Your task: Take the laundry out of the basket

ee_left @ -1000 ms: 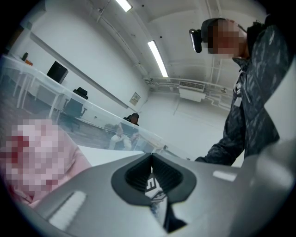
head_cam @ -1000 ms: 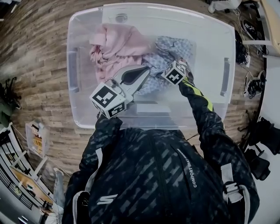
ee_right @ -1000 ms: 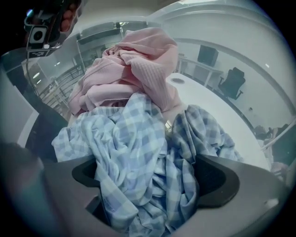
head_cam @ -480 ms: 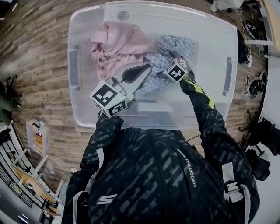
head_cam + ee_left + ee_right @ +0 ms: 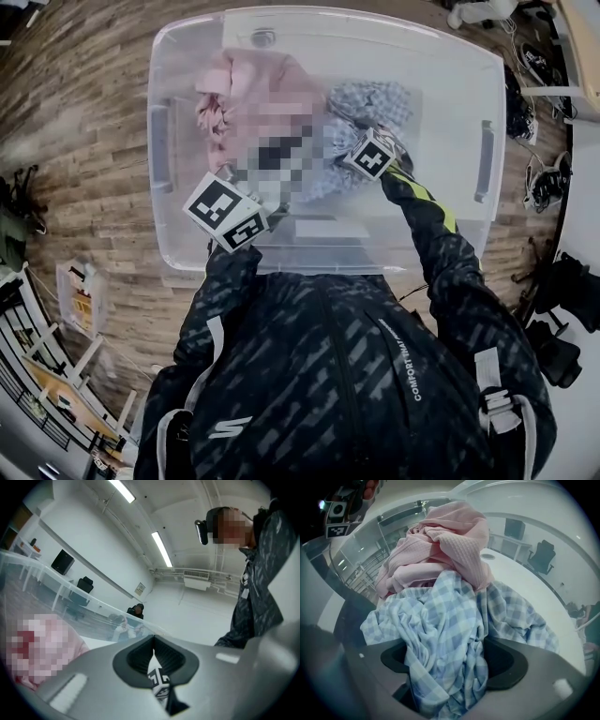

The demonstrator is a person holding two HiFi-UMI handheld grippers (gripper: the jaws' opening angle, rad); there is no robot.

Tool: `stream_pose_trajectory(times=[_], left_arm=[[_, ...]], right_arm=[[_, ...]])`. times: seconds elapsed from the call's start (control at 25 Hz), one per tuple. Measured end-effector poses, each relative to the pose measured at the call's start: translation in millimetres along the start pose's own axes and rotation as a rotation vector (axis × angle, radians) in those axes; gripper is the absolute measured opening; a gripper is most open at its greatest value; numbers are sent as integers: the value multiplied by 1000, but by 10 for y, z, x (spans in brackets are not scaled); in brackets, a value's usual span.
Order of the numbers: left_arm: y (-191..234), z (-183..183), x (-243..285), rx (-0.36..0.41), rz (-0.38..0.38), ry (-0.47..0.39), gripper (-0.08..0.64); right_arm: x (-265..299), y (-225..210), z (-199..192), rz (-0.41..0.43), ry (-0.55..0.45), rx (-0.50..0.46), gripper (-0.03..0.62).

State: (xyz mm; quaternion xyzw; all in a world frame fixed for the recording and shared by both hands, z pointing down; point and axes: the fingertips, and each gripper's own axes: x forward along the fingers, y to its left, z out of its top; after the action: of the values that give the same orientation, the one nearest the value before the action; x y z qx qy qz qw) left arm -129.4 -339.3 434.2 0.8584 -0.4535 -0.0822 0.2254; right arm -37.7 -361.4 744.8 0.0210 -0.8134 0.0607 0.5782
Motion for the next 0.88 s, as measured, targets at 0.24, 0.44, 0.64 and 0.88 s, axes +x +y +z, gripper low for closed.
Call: stream_pose_trajectory(times=[0.24,0.44,0.64,0.88], left_arm=[[-66,85,-67,6,-3,-10,9],[-154,121,-150,11,-15,-21,9],[-214,162,-272,18,-13,-39,9],[-160,179,-377,11,-4,-54,9]], right_arm=[[-33,111,23,32,19,-2,294],[-82,147,25,46,30,62,225],[-197,129,15,16,19,84,202],[-441,29,149,-14,-38,117,199]])
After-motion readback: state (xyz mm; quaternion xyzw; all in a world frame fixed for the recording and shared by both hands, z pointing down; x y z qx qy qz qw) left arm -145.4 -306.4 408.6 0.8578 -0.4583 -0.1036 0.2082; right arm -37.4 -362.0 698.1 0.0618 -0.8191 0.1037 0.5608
